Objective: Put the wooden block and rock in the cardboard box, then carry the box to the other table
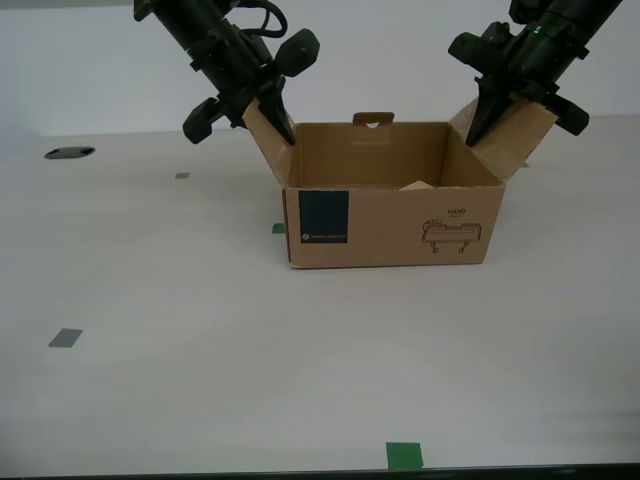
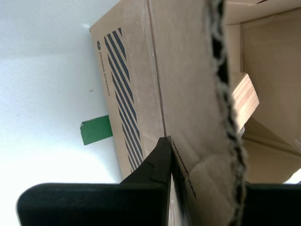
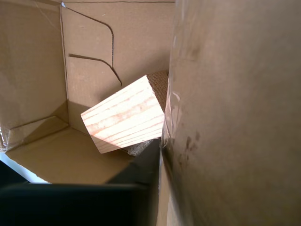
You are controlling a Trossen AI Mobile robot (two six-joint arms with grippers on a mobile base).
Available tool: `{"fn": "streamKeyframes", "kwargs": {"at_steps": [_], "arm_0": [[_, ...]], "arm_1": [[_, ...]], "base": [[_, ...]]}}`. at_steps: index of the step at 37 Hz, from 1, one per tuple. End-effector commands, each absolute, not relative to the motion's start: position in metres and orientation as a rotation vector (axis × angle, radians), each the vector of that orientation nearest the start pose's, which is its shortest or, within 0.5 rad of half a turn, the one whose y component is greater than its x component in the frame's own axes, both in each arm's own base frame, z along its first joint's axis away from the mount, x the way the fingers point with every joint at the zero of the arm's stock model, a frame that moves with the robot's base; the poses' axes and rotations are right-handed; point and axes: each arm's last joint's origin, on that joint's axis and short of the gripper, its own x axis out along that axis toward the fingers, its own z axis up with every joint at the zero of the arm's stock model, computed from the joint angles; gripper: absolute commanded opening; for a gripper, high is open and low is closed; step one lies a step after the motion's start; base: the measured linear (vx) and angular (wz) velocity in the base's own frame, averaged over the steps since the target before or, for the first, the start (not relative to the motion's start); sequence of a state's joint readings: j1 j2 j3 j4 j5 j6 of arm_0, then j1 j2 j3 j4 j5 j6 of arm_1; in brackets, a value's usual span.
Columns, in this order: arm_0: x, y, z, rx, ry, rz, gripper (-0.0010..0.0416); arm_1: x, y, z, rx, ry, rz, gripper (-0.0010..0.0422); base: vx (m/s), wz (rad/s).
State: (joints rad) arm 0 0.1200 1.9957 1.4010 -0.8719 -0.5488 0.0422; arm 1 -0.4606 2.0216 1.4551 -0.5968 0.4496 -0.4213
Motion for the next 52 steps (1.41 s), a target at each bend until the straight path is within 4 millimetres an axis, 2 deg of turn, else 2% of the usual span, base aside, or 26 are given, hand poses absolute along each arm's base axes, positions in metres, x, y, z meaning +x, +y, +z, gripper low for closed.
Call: {"fn": "streamKeyframes", "kwargs": {"at_steps": [1,52], "arm_0": [[0.3708,0.0606,0.1646,0.354,1.466,0.516,-0.0003],[0.3701,0.0627,0.1645,0.359,1.474,0.513,-0.0001]], "arm_1": [[0.3627,-0.1949,0.1749,-0.338,1.346,-0.547,0.0000],[0.3626,-0.1951,0.1748,-0.311,1.336,-0.567,-0.0001]], "base": [[0.000,0.000],[0.000,0.000]]}}
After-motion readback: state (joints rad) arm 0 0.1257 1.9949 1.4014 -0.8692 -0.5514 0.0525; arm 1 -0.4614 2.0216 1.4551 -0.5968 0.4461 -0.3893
